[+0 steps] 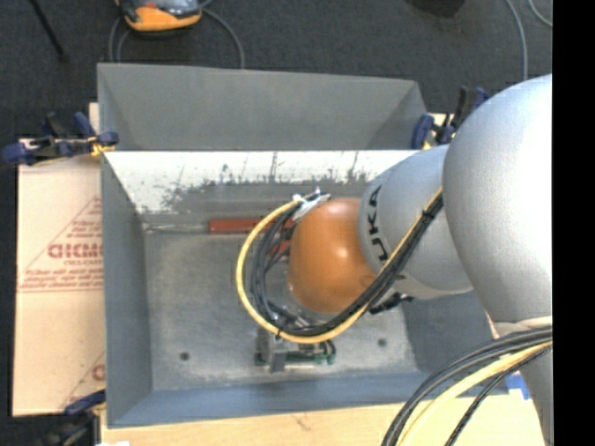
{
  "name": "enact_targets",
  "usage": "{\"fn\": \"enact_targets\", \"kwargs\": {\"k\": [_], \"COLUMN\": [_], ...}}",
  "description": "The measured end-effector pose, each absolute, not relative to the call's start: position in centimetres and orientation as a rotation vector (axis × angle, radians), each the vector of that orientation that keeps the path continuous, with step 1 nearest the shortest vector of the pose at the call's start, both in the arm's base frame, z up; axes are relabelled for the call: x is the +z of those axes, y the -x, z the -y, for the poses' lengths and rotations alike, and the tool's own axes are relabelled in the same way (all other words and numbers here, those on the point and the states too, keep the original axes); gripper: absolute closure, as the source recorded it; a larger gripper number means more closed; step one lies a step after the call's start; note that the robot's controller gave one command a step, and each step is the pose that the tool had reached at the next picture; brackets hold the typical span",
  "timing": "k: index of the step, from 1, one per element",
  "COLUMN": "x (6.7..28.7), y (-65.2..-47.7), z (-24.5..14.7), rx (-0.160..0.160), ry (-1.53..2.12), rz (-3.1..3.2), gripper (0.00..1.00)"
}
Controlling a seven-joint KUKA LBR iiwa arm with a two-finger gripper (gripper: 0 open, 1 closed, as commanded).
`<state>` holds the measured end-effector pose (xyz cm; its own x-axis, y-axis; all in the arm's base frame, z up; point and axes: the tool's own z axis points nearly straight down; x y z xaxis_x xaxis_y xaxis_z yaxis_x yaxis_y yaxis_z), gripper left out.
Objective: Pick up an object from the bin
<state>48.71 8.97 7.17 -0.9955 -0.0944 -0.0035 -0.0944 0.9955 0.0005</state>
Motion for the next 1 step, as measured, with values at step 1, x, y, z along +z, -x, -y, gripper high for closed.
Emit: {"fn": "enact_targets", "kwargs": {"k": [1], "x": [7.11], "y": [-48.72], "z": [-8.96], "rx": [0.001], "ry": [0.144], "rz": [-3.135], "gripper": [0.0]}}
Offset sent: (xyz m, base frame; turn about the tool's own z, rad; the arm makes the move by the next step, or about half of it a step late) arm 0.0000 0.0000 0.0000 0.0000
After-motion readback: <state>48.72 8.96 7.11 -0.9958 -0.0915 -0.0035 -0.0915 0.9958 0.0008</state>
